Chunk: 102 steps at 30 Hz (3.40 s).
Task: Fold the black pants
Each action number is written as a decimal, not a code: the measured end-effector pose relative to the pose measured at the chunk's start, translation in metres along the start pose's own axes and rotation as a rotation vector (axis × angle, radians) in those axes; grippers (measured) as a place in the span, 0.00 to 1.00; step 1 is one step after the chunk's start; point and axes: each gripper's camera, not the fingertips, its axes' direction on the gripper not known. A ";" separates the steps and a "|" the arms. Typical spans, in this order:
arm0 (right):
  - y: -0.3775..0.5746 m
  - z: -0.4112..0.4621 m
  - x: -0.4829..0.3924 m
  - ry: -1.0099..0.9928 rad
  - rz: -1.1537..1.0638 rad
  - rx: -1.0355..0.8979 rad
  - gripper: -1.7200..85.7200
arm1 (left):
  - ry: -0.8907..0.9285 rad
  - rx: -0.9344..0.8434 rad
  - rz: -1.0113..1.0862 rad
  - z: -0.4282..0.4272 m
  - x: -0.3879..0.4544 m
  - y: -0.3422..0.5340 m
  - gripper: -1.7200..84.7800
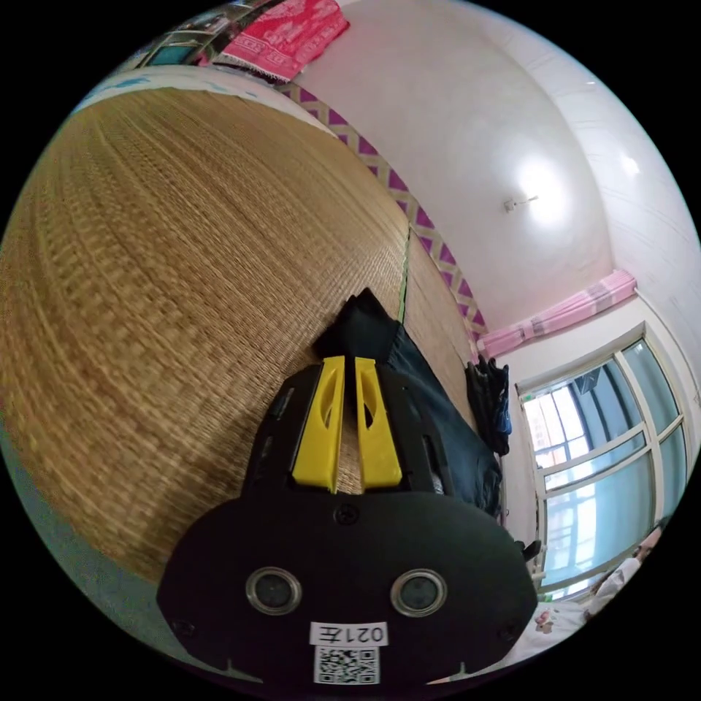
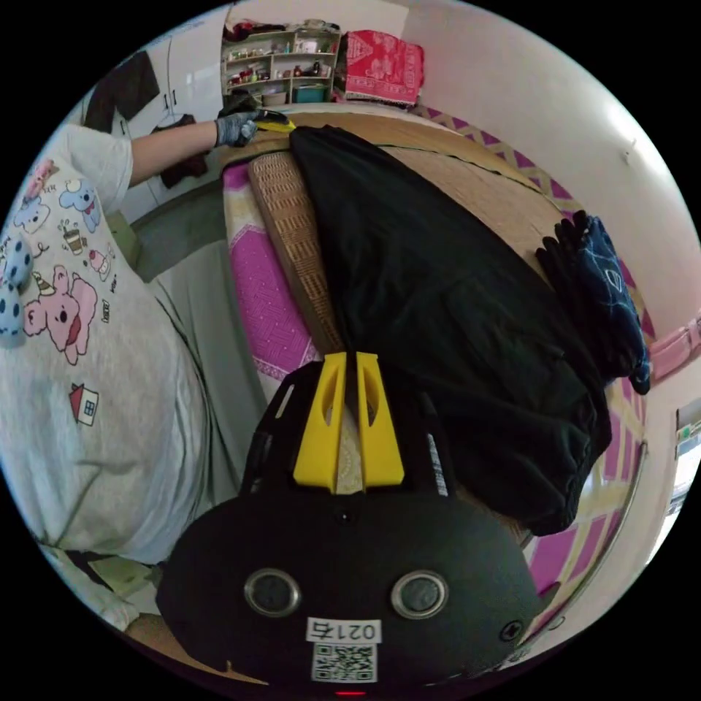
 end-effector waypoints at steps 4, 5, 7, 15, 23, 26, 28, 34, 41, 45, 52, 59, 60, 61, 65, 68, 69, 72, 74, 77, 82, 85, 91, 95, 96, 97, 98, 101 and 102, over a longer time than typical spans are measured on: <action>0.017 -0.009 0.005 -0.034 0.088 0.052 0.07 | 0.035 -0.085 -0.042 0.009 -0.016 0.011 0.15; 0.021 -0.012 0.006 -0.040 0.103 0.067 0.07 | 0.039 -0.095 -0.050 0.013 -0.018 0.013 0.16; 0.026 -0.016 0.007 -0.060 0.119 0.096 0.07 | 0.013 -0.105 -0.060 0.028 -0.019 0.019 0.19; 0.048 -0.038 0.016 -0.120 0.187 0.197 0.07 | -0.055 -0.205 -0.052 0.090 -0.011 0.040 0.19; 0.079 -0.048 0.028 -0.136 0.239 0.235 0.05 | 0.162 -0.118 -0.085 0.126 -0.052 0.095 0.05; 0.096 -0.055 0.034 -0.124 0.253 0.246 0.05 | 0.207 -0.056 -0.023 0.124 -0.043 0.121 0.03; 0.108 -0.061 0.040 -0.121 0.268 0.260 0.04 | 0.161 -0.032 0.078 0.121 -0.005 0.143 0.02; 0.153 -0.075 0.059 -0.117 0.328 0.329 0.03 | 0.131 -0.035 0.494 0.141 0.177 0.246 0.02; 0.201 -0.088 0.071 -0.122 0.369 0.386 0.02 | 0.061 -0.181 0.931 0.291 0.344 0.463 0.04; 0.228 -0.096 0.078 -0.123 0.408 0.410 0.02 | -0.057 -0.393 1.033 0.446 0.351 0.608 0.04; 0.276 -0.108 0.101 -0.126 0.496 0.440 0.02 | -0.072 -0.369 1.042 0.496 0.326 0.693 0.02; 0.305 -0.120 0.159 -0.122 0.707 0.514 0.08 | -0.001 -0.481 1.032 0.545 0.290 0.752 0.05; 0.310 -0.122 0.166 -0.119 0.752 0.523 0.09 | 0.051 -0.493 1.015 0.539 0.286 0.750 0.05; 0.322 -0.125 0.180 -0.120 0.845 0.552 0.10 | 0.147 -0.508 0.988 0.530 0.282 0.744 0.06; 0.372 -0.129 0.232 -0.259 1.121 0.741 0.13 | 0.366 -0.460 0.930 0.502 0.264 0.715 0.04; 0.391 -0.121 0.267 -0.324 1.270 0.793 0.14 | 0.200 -0.381 0.849 0.510 0.239 0.682 0.05; 0.393 -0.118 0.273 -0.343 1.296 0.797 0.15 | 0.147 -0.407 0.810 0.523 0.227 0.672 0.06; 0.390 -0.099 0.296 -0.464 1.404 0.765 0.17 | 0.147 -0.526 0.693 0.561 0.191 0.663 0.08; 0.385 -0.096 0.301 -0.465 1.453 0.757 0.17 | 0.170 -0.565 0.651 0.572 0.173 0.666 0.08; 0.380 -0.095 0.309 -0.472 1.494 0.772 0.18 | 0.196 -0.545 0.644 0.567 0.164 0.662 0.07; 0.363 -0.083 0.334 -0.460 1.521 0.811 0.18 | 0.151 -0.571 0.684 0.565 0.164 0.653 0.04; 0.348 -0.072 0.349 -0.475 1.529 0.843 0.17 | 0.146 -0.575 0.700 0.559 0.163 0.646 0.02; 0.297 -0.077 0.359 -0.467 1.406 0.807 0.09 | 0.161 -0.591 0.701 0.542 0.158 0.621 0.01; 0.202 -0.146 0.331 -0.250 1.128 0.762 0.08 | 0.323 -0.514 0.653 0.511 0.145 0.593 0.01; 0.184 -0.155 0.325 -0.231 1.082 0.755 0.08 | 0.405 -0.440 0.625 0.488 0.138 0.582 0.01; 0.145 -0.168 0.311 -0.192 0.989 0.729 0.08 | 0.473 -0.390 0.599 0.464 0.131 0.571 0.01; 0.102 -0.177 0.296 -0.152 0.898 0.689 0.08 | 0.495 -0.373 0.587 0.453 0.127 0.567 0.01; -0.006 -0.174 0.253 -0.079 0.687 0.588 0.08 | 0.517 -0.350 0.546 0.402 0.105 0.550 0.01; -0.027 -0.168 0.244 -0.073 0.650 0.570 0.08 | 0.524 -0.346 0.539 0.383 0.094 0.545 0.01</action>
